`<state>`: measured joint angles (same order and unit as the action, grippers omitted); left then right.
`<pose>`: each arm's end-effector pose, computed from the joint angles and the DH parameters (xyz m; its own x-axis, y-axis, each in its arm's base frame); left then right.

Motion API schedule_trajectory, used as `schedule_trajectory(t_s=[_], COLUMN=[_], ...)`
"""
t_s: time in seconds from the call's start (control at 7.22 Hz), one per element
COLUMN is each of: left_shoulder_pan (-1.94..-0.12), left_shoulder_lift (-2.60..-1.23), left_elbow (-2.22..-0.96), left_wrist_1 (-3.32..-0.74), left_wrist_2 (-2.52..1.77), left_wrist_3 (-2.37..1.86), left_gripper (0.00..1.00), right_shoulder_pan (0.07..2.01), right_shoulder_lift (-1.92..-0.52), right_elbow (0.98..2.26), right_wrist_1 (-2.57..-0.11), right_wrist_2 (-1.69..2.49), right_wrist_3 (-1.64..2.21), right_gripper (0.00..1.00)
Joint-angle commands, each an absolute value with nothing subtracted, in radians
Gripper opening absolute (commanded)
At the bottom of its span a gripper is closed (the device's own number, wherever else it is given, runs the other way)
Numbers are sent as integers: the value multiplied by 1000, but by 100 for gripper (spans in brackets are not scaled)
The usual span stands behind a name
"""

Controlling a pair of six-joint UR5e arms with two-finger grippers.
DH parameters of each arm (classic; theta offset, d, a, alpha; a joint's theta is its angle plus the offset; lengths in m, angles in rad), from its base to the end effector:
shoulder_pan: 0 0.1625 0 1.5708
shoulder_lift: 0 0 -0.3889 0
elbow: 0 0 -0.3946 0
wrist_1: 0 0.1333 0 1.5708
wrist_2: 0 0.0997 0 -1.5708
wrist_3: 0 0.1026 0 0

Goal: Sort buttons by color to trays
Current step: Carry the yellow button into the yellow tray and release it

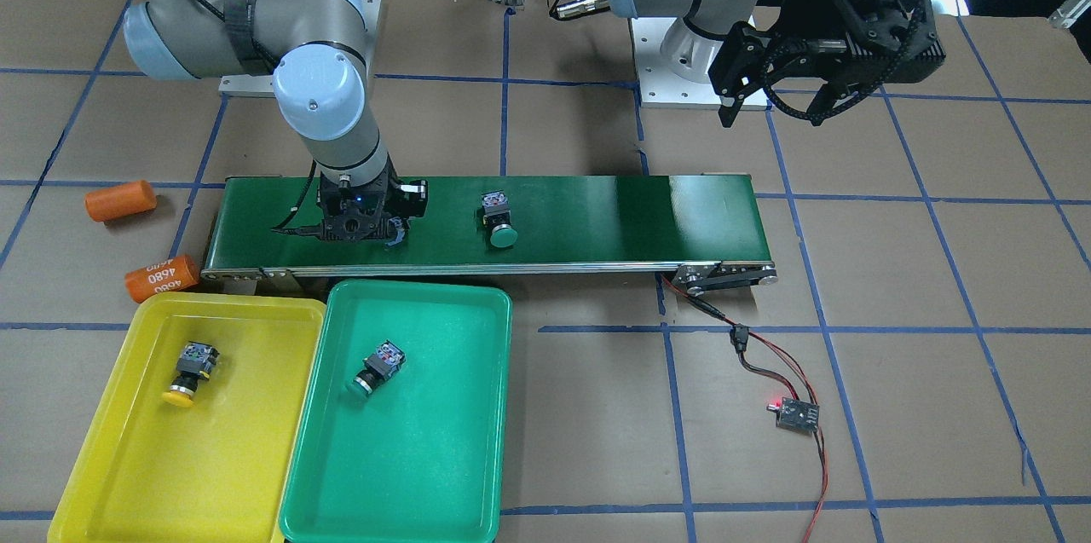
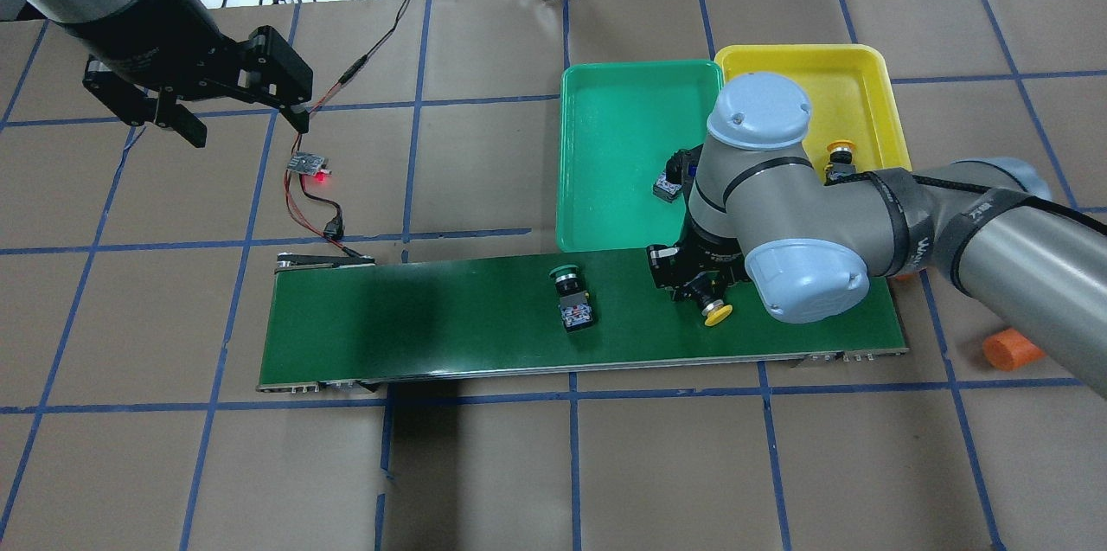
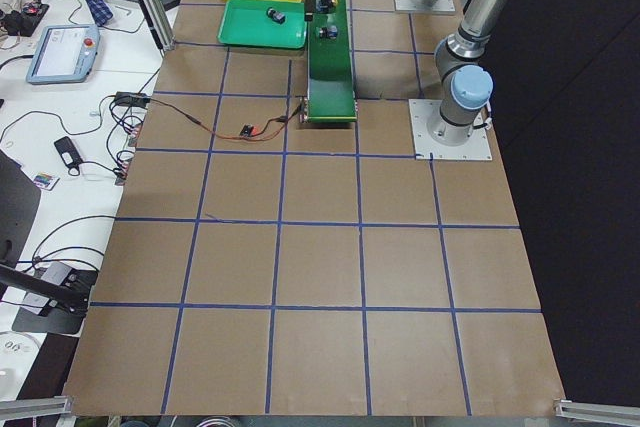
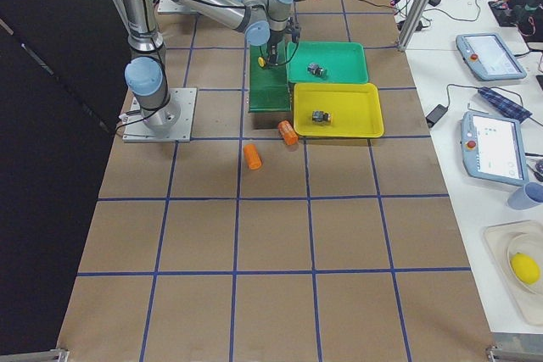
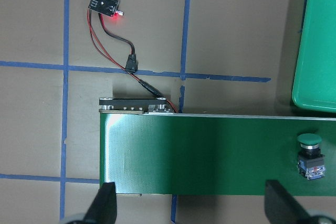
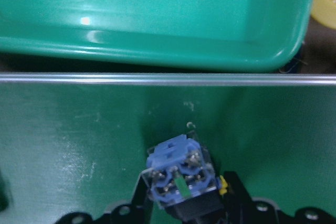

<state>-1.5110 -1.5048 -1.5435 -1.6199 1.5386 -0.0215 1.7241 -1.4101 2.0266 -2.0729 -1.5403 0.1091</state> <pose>-0.1082 -0.4787 0.4893 -0.9963 -0.0797 0.0331 -0.0811 0.9958 -0.0435 0.2068 -0.4452 0.2050 -0.9990 -0.0414 -0.0177 -0.0432 0.9922 0.1168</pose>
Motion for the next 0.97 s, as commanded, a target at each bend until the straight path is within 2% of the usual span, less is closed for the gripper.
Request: schedule_trajectory(t_s=[0.0, 0.28, 0.55, 0.69, 0.83], left_shoulder_pan=[-1511, -1511, -1511, -1511, -1511], left_shoulder_lift=[-1505, -1505, -1505, -1505, -1505], left_elbow=[-1543, -1543, -1543, -1543, -1543], left_wrist_1=[-1620, -1620, -1620, -1620, -1620], left_wrist_2=[1539, 1539, 1539, 1539, 1539], left_wrist_3=[-21, -21, -21, -21, -21], left_gripper=[100, 100, 100, 100, 100], right_shoulder_pan=[1712, 1663, 1498, 1476, 1474], right_shoulder_lift=[-1416, -1405, -1289, -1190, -1110], right_elbow=[1965, 1870, 1742, 1680, 1639], right_wrist_1=[-2069, -2088, -2101, -2149, -2227], right_wrist_2=[-1565, -1566, -1554, -1551, -1545], right_wrist_3=[109, 107, 19, 3, 3], right_gripper=[0, 0, 0, 11, 85])
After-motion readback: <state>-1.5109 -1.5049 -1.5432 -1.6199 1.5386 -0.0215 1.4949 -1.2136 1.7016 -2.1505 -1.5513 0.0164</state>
